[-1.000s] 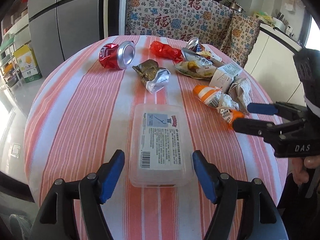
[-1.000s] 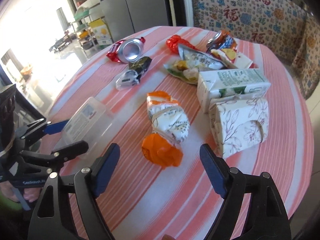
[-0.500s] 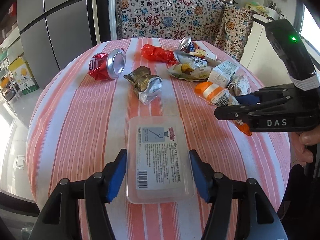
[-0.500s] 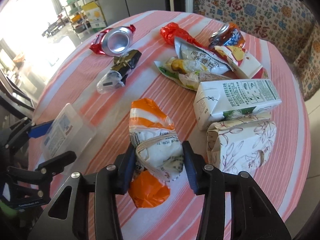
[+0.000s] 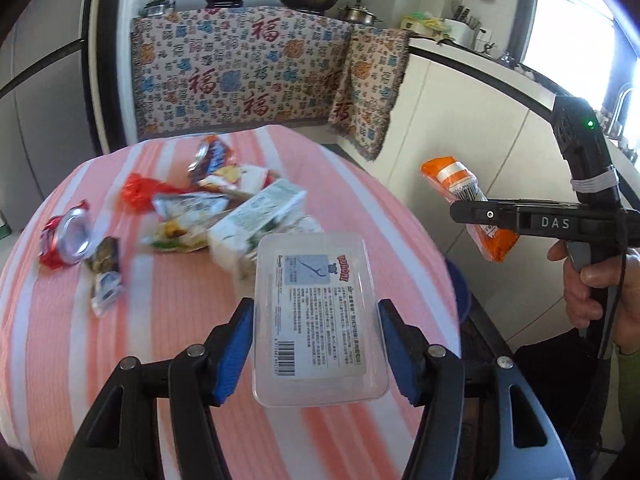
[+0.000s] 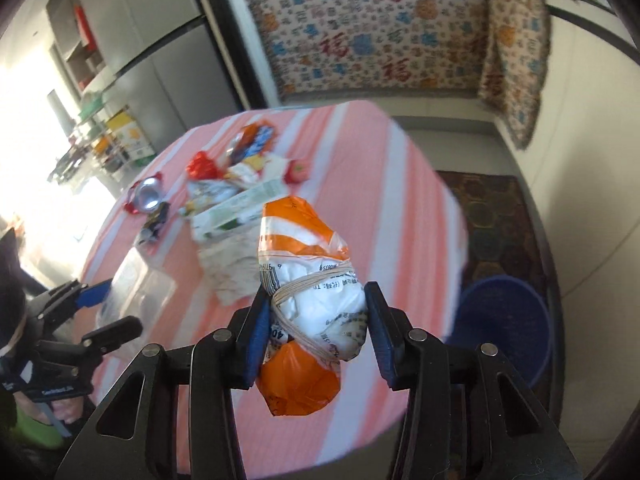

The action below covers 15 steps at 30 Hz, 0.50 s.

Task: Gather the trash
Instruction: 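Carry both items over the blue wastebasket and open both tools to drop them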

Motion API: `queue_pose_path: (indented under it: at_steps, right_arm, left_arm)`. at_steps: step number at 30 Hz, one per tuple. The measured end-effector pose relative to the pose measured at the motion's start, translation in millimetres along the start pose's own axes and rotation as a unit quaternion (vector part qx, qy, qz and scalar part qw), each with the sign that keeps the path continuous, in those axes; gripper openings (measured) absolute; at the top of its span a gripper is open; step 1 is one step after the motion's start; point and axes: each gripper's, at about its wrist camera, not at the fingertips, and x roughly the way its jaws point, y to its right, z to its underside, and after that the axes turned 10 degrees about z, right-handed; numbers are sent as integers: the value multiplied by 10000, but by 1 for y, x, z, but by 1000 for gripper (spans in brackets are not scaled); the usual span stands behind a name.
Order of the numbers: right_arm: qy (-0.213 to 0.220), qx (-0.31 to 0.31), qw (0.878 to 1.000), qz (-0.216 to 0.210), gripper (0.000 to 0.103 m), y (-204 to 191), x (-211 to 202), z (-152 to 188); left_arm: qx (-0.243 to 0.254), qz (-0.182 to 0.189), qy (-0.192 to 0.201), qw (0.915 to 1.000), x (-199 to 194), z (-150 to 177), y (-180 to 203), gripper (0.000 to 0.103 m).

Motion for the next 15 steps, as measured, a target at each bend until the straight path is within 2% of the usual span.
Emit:
queue_pose_path:
  at_steps: [4, 8, 13, 15]
  right_arm:
    - [-11, 481, 9974, 542, 46, 74, 1, 3]
    - [-142, 915, 9920, 859, 46, 131, 14, 12]
    - [-364, 1330, 9849, 1047, 46, 187, 41, 19]
    - [-454, 1502, 9821, 1046, 46, 207, 53, 22]
  left_arm:
    - [218, 530, -106, 9983, 43, -29, 51, 62]
    - [371, 1029, -306, 9935, 100, -53, 110, 62]
    - [568, 1199, -573, 9895, 184, -65, 167, 62]
    - [639, 1244, -676, 9879, 216, -67, 175, 62]
